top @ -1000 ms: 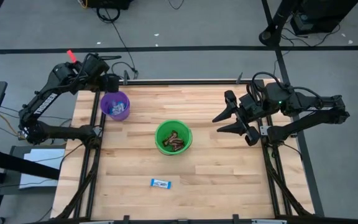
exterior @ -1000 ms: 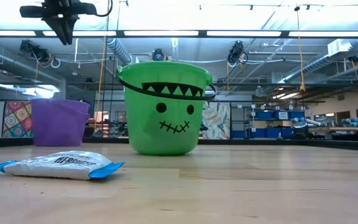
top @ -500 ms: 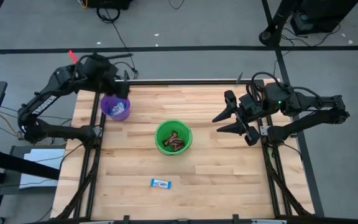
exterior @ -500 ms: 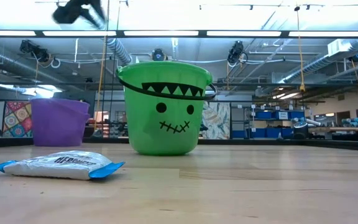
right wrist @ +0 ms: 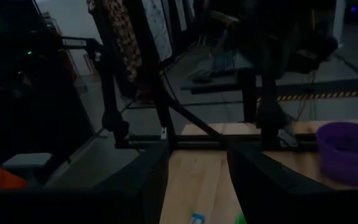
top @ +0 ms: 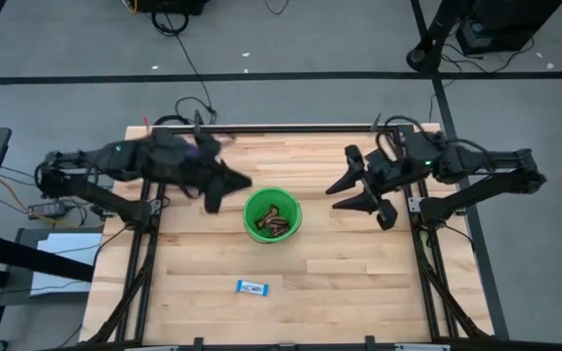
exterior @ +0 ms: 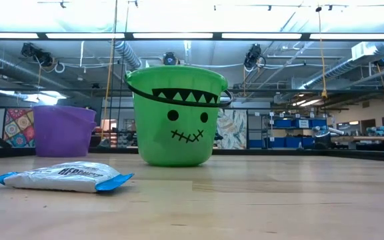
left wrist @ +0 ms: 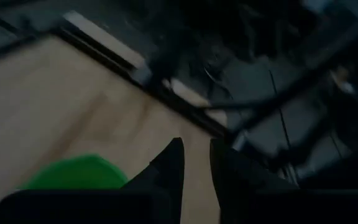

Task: Sort candy by brand, put in halloween buckets
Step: Put the white chocolate bar into the violet bucket

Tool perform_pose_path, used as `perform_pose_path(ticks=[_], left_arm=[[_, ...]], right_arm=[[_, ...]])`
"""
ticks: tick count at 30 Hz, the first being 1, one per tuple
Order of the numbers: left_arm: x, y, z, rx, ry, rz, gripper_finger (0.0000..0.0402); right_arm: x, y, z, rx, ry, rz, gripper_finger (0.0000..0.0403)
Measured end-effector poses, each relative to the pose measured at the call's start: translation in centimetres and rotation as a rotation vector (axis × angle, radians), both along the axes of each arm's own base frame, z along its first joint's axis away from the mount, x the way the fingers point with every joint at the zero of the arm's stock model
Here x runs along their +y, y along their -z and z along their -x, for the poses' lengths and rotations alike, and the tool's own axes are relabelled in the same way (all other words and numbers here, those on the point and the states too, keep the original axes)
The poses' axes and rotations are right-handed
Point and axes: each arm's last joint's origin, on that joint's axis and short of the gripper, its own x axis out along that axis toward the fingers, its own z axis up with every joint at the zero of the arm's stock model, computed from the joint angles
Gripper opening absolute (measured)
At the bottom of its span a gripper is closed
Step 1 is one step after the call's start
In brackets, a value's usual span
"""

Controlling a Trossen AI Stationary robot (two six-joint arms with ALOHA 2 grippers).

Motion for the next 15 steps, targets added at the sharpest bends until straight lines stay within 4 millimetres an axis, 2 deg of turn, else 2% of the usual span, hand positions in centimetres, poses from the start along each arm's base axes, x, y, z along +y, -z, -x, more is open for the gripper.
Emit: perform_pose_path(ticks=[3,10,13,15], left_arm=[[-2.1,1.1,-1.2,0.056,0.106,0.004,0.0080],[-6.9,5.6,-3.2,0.358,0.244,-0.015,0.0080],[-8.4,6.3,-3.9,0.357,0.265,-0.032,0.0080],[-9.0,6.0,-4.4,0.296,0.258,-0.032,0.0080]], right_arm=[[0.2,0.7,-1.2,0.031,-0.031,-0.005,0.0176],[0.6,1.9,-3.2,0.080,-0.105,-0.058,0.0176],[0.8,2.4,-3.5,0.139,-0.149,-0.100,0.0176],[1.2,3.2,-3.9,0.187,-0.185,-0.122,0.0176]])
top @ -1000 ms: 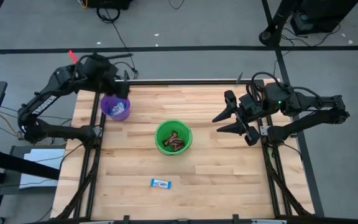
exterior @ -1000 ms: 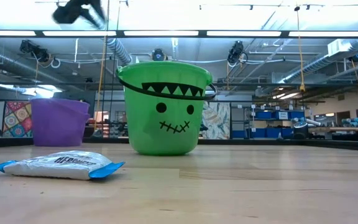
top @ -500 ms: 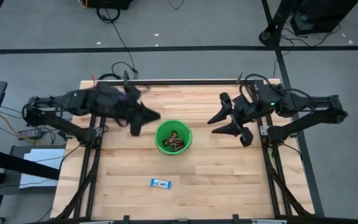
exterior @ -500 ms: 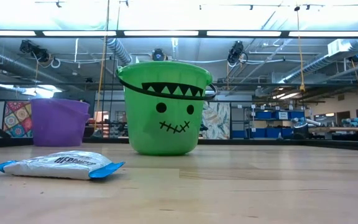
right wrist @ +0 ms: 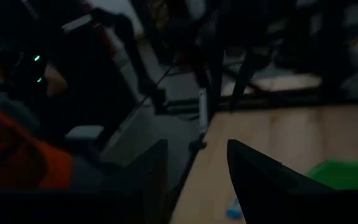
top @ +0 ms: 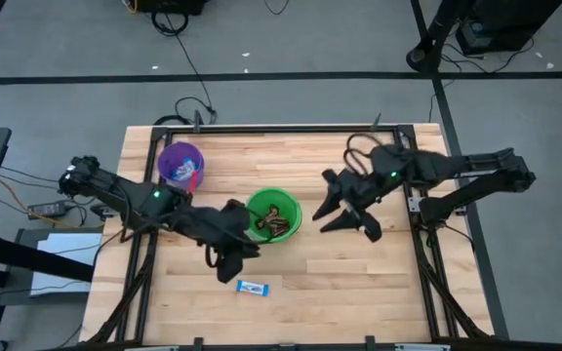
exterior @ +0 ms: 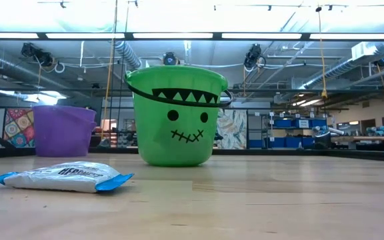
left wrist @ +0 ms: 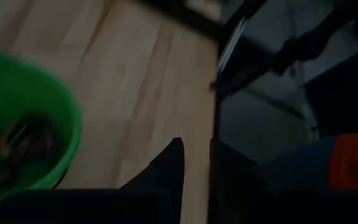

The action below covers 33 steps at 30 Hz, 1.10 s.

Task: Sort candy by brand, put in halloween buckets
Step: Put the white chocolate bar into the violet bucket

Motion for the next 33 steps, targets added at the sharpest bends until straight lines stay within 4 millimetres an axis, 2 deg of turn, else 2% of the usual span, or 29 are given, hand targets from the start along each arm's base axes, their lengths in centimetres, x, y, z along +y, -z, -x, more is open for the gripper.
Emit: perform_pose_path(ticks=[4,7,13,17,20,25,33], left_arm=[[-0.3,-1.4,-0.7,-0.161,-0.023,0.022,0.0080],[0.0,-2.7,-0.4,-0.275,-0.006,0.001,0.0080],[1.2,-4.9,1.7,-0.392,0.027,-0.106,0.0080],[2.2,-6.5,3.8,-0.459,0.030,-0.152,0.0080],[2.8,-7.5,5.3,-0.499,0.030,-0.146,0.0080],[3.5,-8.2,7.3,-0.515,0.052,-0.129,0.0080],[3.3,-8.0,7.8,-0.483,0.127,-0.096,0.0080]], right_arm=[[1.2,1.9,-0.5,0.064,-0.056,-0.045,0.0176],[2.2,3.2,-1.0,0.076,-0.064,-0.112,0.0176],[4.5,3.7,-1.4,-0.066,0.033,-0.271,0.0176],[6.5,4.7,-1.8,-0.080,0.146,-0.302,0.0176],[8.6,5.9,-2.7,-0.084,0.195,-0.325,0.0176],[12.0,7.6,-4.8,-0.195,0.218,-0.403,0.0176],[15.6,9.8,-9.1,-0.103,0.215,-0.263,0.0176]])
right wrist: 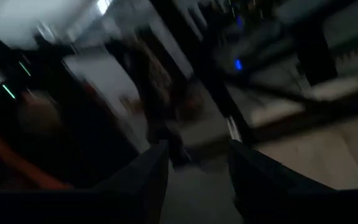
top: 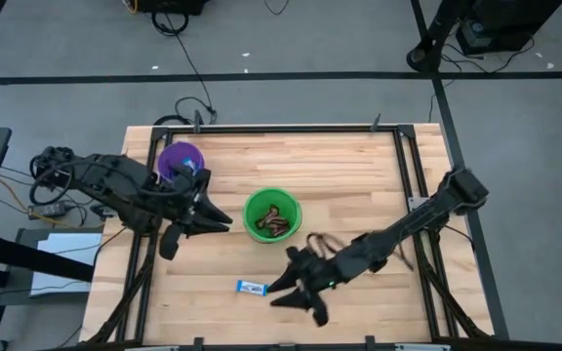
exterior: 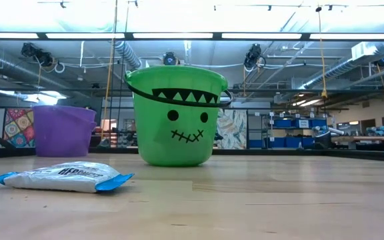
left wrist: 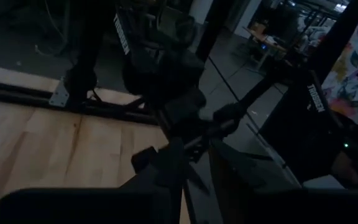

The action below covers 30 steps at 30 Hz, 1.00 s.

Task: Sort candy by brand, put in halloween buckets
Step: Put the white chocolate bar into the violet bucket

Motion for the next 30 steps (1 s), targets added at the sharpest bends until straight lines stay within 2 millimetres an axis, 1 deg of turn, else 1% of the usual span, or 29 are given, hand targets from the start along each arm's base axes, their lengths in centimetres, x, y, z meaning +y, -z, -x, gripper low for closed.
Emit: perform_pose_path(ticks=[3,6,10,13,16,26,30], left_arm=[[0.0,0.2,0.1,0.027,-0.003,0.014,0.0080],[0.0,0.2,0.1,0.025,-0.005,0.018,0.0080],[0.1,0.0,0.3,0.017,-0.005,0.022,0.0080],[0.1,0.0,0.3,0.017,-0.005,0.021,0.0080],[0.1,0.0,0.3,0.018,-0.005,0.020,0.0080],[0.2,0.1,0.4,0.027,-0.004,0.014,0.0080],[0.2,0.2,0.4,0.037,-0.004,0.010,0.0080]], right_arm=[[0.6,1.7,-1.4,0.092,-0.028,0.082,0.0176],[0.4,3.3,-2.4,0.145,-0.028,0.113,0.0176],[0.0,5.4,-2.9,0.260,0.010,0.161,0.0176],[-0.3,7.3,-2.8,0.391,0.068,0.231,0.0176],[-0.5,8.6,-2.6,0.472,0.103,0.285,0.0176],[0.0,12.4,-3.8,0.535,0.110,0.354,0.0176],[0.4,13.2,-4.7,0.542,0.082,0.358,0.0176]])
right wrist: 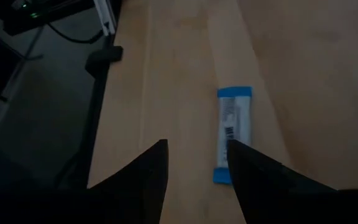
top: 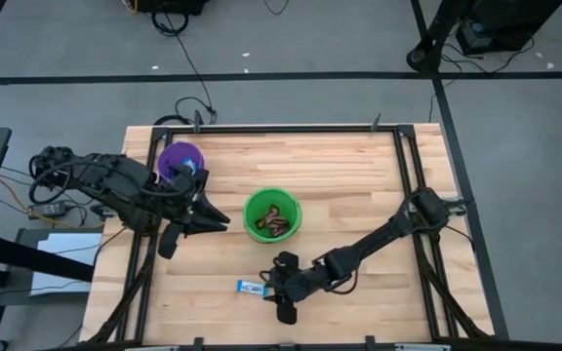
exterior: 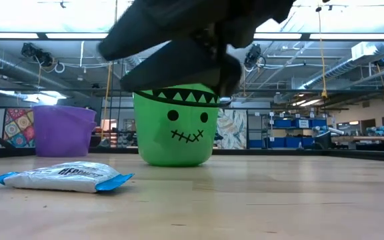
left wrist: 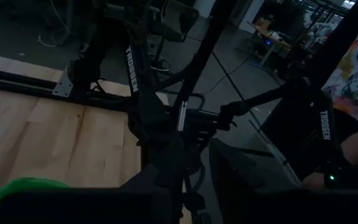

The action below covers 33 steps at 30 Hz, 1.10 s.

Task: Sort candy by brand, put in halloween buckets
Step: Put the white chocolate bar into the violet bucket

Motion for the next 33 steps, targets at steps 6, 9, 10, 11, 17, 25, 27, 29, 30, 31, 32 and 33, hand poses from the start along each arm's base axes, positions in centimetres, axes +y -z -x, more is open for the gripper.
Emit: perform_pose_path(ticks=[6,9,10,11,17,25,27,29,30,31,32,33], left_arm=[[0.0,0.1,0.0,0.012,0.000,-0.005,0.0080],[0.0,0.1,0.0,0.010,0.010,-0.001,0.0080],[0.0,0.1,0.0,0.012,0.019,0.002,0.0080],[-0.1,0.1,0.0,0.013,0.024,0.007,0.0080],[-0.2,0.1,0.1,0.020,0.054,0.026,0.0080],[-0.4,0.1,0.2,0.023,0.065,0.025,0.0080],[-0.4,0.1,0.2,0.022,0.065,0.025,0.0080],[-0.4,0.1,0.2,0.021,0.065,0.025,0.0080],[-0.4,0.1,0.2,0.020,0.065,0.025,0.0080],[-0.4,0.1,0.2,0.020,0.065,0.026,0.0080],[-0.4,0.1,0.2,0.020,0.065,0.025,0.0080],[-0.4,0.1,0.2,0.020,0.065,0.025,0.0080]], right_arm=[[0.4,2.0,-1.9,0.024,-0.016,0.000,0.0176],[0.4,2.8,-2.9,0.025,-0.013,-0.002,0.0176],[0.5,2.9,-3.0,0.023,-0.013,0.000,0.0176],[0.4,3.2,-3.2,0.026,-0.011,0.013,0.0176],[0.0,2.4,-3.1,-0.007,0.058,0.126,0.0176],[0.2,2.9,-2.5,0.052,0.027,0.198,0.0176],[0.3,3.1,-2.2,0.074,0.037,0.250,0.0176],[0.3,3.2,-2.1,0.077,0.041,0.266,0.0176],[0.3,3.2,-2.1,0.075,0.038,0.263,0.0176],[0.3,3.2,-2.2,0.073,0.034,0.256,0.0176],[0.2,3.2,-2.2,0.073,0.032,0.251,0.0176],[0.2,3.2,-2.2,0.074,0.030,0.251,0.0176]])
